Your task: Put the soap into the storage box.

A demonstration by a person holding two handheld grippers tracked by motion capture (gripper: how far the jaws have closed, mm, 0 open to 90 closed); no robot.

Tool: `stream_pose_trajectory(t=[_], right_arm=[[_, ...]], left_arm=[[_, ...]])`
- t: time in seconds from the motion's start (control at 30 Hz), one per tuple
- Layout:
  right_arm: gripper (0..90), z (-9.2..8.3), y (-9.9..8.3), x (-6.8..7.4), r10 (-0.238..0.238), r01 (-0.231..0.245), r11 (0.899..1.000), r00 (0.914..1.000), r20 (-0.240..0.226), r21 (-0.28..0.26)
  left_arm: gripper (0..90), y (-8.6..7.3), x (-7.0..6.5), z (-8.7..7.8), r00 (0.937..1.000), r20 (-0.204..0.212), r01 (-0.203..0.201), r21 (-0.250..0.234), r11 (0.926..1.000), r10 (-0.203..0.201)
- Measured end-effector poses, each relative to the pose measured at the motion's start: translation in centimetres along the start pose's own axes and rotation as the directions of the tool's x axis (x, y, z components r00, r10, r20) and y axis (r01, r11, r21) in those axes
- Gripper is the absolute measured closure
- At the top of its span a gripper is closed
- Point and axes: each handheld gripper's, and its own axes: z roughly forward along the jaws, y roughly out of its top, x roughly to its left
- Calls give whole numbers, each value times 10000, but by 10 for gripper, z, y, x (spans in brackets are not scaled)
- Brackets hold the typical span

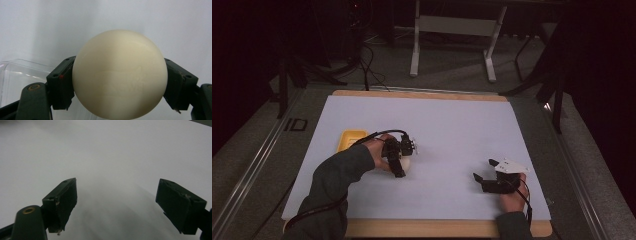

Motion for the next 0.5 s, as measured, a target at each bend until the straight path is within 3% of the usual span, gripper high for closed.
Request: stream_pose_trajectory(t=[0.13,0.3,0.5], right_arm=[[170,0,0,0,1,-1,10000,10000,4,6],[170,0,0,0,1,-1,10000,10000,9,3],[170,0,0,0,3,-3,10000,10000,10,1]], left_arm=[[229,-2,6,-2,9993,-63,373,-120,9992,-374],[229,-4,13,-6,9976,-118,682,64,9977,-681],[229,-7,20,-9,9915,-404,1247,162,9921,-1239]])
